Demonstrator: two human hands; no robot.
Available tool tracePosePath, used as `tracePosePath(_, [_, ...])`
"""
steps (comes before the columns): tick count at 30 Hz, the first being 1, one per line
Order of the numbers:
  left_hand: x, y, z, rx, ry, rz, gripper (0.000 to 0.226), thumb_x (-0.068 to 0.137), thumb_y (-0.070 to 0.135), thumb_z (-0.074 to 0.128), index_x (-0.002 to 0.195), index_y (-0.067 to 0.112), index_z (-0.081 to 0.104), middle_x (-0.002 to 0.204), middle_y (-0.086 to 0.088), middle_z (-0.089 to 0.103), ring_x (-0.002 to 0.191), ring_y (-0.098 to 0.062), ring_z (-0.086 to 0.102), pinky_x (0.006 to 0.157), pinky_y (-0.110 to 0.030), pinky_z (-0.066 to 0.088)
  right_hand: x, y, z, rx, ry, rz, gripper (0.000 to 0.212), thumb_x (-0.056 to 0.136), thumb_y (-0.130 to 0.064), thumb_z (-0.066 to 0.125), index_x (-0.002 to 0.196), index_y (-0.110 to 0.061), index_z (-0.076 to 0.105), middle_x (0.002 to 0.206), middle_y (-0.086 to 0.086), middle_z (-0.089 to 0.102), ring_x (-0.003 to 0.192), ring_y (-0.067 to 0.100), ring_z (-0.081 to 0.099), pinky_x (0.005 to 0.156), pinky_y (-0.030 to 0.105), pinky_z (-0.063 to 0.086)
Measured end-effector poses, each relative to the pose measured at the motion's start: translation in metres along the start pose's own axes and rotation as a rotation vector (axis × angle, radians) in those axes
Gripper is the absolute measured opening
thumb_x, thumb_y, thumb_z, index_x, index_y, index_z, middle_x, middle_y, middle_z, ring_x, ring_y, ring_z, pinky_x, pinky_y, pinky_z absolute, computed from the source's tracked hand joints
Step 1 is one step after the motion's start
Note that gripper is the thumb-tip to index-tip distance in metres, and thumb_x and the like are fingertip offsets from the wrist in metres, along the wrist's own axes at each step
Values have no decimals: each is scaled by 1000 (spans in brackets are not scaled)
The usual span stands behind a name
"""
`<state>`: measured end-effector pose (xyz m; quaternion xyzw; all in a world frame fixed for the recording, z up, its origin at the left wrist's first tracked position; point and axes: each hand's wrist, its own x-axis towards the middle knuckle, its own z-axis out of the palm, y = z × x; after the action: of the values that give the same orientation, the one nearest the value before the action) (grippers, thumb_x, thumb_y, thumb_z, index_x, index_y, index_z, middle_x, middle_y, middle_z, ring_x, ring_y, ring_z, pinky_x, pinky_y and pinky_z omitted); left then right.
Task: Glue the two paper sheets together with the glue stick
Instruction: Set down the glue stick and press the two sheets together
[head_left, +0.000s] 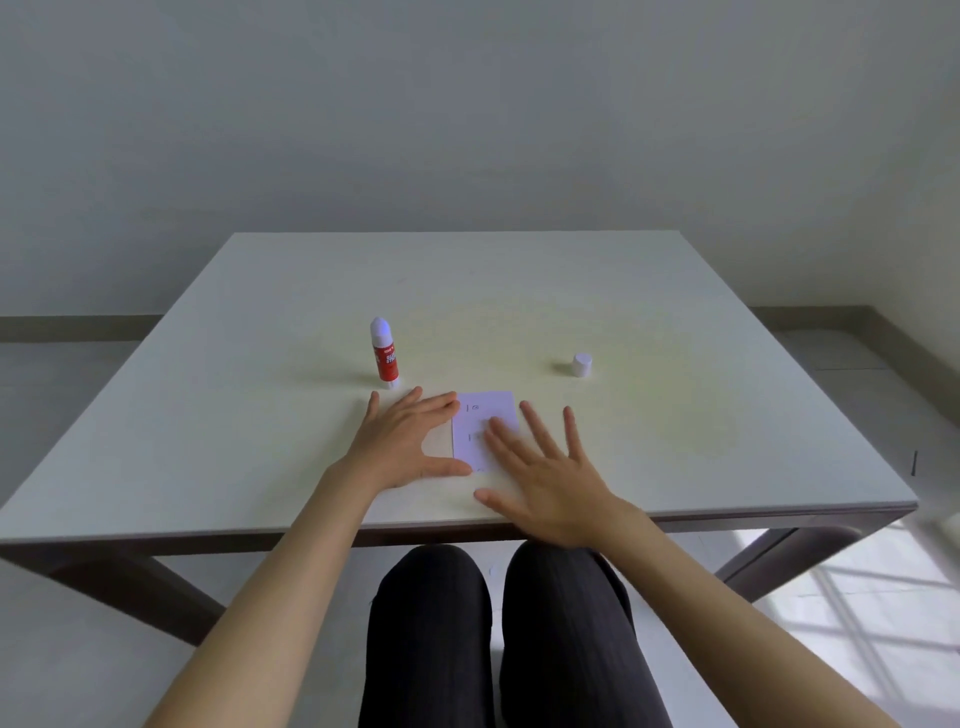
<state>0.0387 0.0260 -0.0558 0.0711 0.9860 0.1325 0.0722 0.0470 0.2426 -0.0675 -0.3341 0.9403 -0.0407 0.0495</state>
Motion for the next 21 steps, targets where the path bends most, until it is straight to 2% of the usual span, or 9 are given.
tracePosePath(2, [-1, 0, -1, 4, -6, 0, 92, 72, 72, 54, 148, 33, 21, 157, 22, 14, 148, -15, 6, 116, -56, -1, -5, -3, 4, 43, -30, -54, 79, 82, -73, 4, 148, -32, -9, 159, -16, -10, 143, 13, -25, 112, 52, -25])
tracePosePath(6, [-2, 1, -1, -9, -6, 6, 91, 73, 71, 54, 148, 33, 21, 157, 22, 14, 148, -16, 6, 116, -57, -2, 5, 14, -8, 31, -26, 167, 73, 88, -67, 11, 148, -30, -9, 159, -16, -12, 145, 20, -22, 114, 54, -19])
tracePosePath(9, [-1, 1, -1, -8, -10, -4, 90, 72, 72, 54, 148, 35, 21, 157, 23, 13, 148, -15, 5, 116, -57, -2, 6, -8, 4, 43, -8, -32, 84, 80, -74, 5, 149, -28, -6, 160, -13, -9, 144, 15, -24, 111, 52, -25])
tracePosePath(11, [-1, 0, -1, -6, -10, -8, 91, 72, 73, 53, 148, 35, 21, 157, 23, 14, 148, -14, 5, 116, -57, -2, 12, -7, 3, 41, -30, -67, 82, 79, -75, 2, 149, -31, -7, 160, -15, -7, 144, 14, -24, 110, 52, -25])
tracePosePath(14, [-2, 1, -1, -3, -17, -13, 91, 72, 73, 53, 148, 35, 20, 157, 23, 12, 148, -14, 4, 116, -57, -3, 31, 15, -13, 33, -53, 168, 73, 89, -65, 11, 149, -28, -8, 160, -14, -9, 145, 21, -21, 112, 55, -19])
tracePosePath(15, [-3, 1, -1, -7, -20, -13, 91, 73, 72, 53, 148, 35, 19, 157, 23, 12, 148, -14, 3, 116, -57, -4, 32, 13, -14, 21, -46, 172, 74, 89, -66, 11, 149, -26, -7, 160, -12, -9, 146, 22, -20, 112, 56, -18])
tracePosePath(18, [-3, 3, -3, -30, -24, -13, 88, 74, 70, 54, 148, 37, 19, 157, 24, 11, 148, -15, 2, 115, -57, -5, 25, -12, 2, 5, -25, -81, 90, 76, -78, -1, 149, -26, -5, 160, -12, -6, 145, 17, -20, 113, 56, -21])
tracePosePath(19, [-4, 3, -3, -38, -24, -16, 87, 74, 69, 54, 147, 37, 19, 157, 24, 12, 148, -15, 2, 115, -56, -5, 24, -14, 5, 4, -33, -116, 88, 76, -78, -1, 149, -28, -6, 160, -14, -7, 145, 15, -21, 113, 56, -22])
tracePosePath(21, [-5, 3, -3, -49, -30, -21, 88, 74, 69, 55, 148, 36, 19, 157, 23, 11, 148, -15, 0, 115, -56, -6, 31, 0, 0, 9, -36, -27, 76, 85, -71, 7, 148, -31, -9, 159, -17, -8, 145, 18, -20, 112, 55, -21])
